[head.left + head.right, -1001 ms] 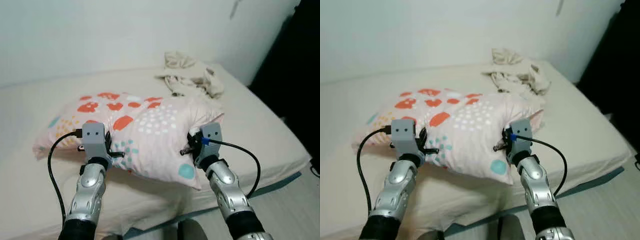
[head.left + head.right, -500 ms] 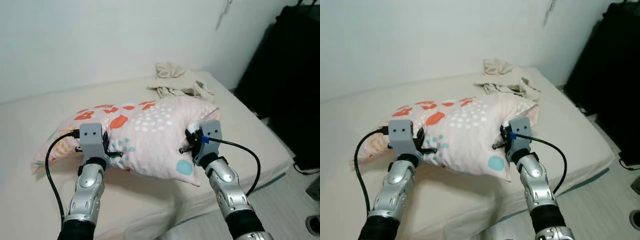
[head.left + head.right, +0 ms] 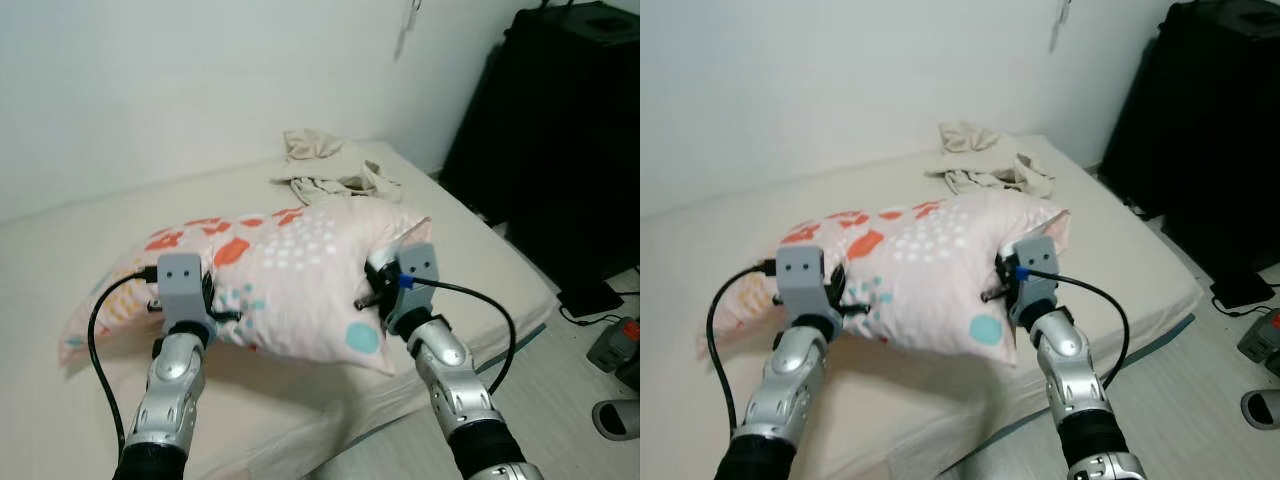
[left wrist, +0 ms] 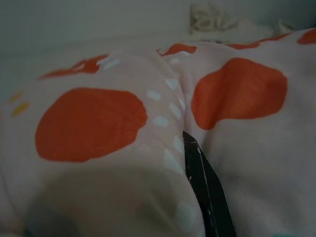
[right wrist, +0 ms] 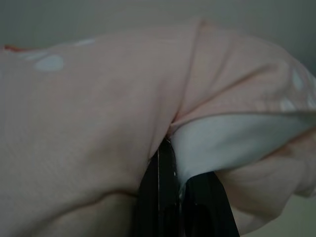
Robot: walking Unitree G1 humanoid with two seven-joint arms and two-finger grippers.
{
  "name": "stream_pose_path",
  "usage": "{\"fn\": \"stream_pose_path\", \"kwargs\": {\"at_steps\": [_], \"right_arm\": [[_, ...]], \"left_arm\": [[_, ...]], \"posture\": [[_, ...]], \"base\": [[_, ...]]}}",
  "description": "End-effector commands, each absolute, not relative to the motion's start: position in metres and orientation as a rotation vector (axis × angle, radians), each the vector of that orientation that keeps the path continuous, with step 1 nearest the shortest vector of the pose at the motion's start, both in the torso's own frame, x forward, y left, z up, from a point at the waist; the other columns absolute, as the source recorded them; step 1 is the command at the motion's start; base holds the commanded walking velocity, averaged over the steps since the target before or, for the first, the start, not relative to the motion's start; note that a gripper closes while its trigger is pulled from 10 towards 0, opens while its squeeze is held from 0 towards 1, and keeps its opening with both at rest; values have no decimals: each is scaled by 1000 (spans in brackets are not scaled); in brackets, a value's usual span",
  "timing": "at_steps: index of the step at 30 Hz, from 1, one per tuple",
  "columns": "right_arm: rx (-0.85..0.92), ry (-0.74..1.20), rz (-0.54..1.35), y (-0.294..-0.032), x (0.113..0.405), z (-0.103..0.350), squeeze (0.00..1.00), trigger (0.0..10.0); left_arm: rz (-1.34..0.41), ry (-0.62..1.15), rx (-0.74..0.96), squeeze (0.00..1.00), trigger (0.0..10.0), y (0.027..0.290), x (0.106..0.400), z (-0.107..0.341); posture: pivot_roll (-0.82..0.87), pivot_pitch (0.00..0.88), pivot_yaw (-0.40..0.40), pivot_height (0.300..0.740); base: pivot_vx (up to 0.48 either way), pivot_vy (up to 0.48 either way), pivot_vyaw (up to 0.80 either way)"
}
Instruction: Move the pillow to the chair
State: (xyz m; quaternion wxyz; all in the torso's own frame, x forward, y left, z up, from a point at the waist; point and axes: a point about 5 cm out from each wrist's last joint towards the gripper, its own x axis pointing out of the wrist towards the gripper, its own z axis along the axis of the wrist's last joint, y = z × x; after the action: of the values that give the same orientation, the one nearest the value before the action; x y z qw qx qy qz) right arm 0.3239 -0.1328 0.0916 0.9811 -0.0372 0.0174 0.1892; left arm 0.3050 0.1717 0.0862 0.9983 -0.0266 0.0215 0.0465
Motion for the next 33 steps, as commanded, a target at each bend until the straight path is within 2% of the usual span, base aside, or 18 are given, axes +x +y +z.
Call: {"fn": "stream_pose_path", "kwargs": {"at_steps": [1, 5, 11, 13, 19, 21, 26, 33], "right_arm": [[-108, 111, 384, -131, 320, 76, 0, 10000], [-183, 202, 365, -136, 310, 50, 0, 10000], [-148, 268, 317, -144, 300, 31, 0, 10000], [-175, 284, 316, -146, 296, 25, 0, 10000], [-180, 284, 309, -147, 294, 22, 0, 10000], [-181, 275, 298, -147, 294, 21, 0, 10000], [-138, 265, 283, -149, 296, 24, 0, 10000], [-113, 249, 273, -151, 301, 29, 0, 10000]], "left_arm": [[117, 72, -63, 0, 10000, 177, 302, 79], [136, 209, -16, 0, 10000, 186, 292, 54], [115, 303, -30, 0, 10000, 187, 278, 29], [66, 320, 34, 0, 10000, 186, 269, 17], [25, 301, -6, 0, 10000, 181, 265, 17], [-22, 295, 21, 0, 10000, 174, 266, 17], [-12, 244, 67, 0, 10000, 172, 272, 24], [-20, 176, 78, 0, 10000, 171, 282, 37]], "posture": [[1, 89, -28, 740], [3, 82, -28, 740], [12, 72, -30, 740], [10, 66, -28, 740], [9, 61, -25, 740], [7, 59, -24, 740], [5, 64, -22, 740], [4, 71, -24, 740]], "base": [[0, 0, 0], [0, 0, 0], [0, 0, 0], [0, 0, 0], [0, 0, 0], [0, 0, 0], [0, 0, 0], [0, 0, -800]]}}
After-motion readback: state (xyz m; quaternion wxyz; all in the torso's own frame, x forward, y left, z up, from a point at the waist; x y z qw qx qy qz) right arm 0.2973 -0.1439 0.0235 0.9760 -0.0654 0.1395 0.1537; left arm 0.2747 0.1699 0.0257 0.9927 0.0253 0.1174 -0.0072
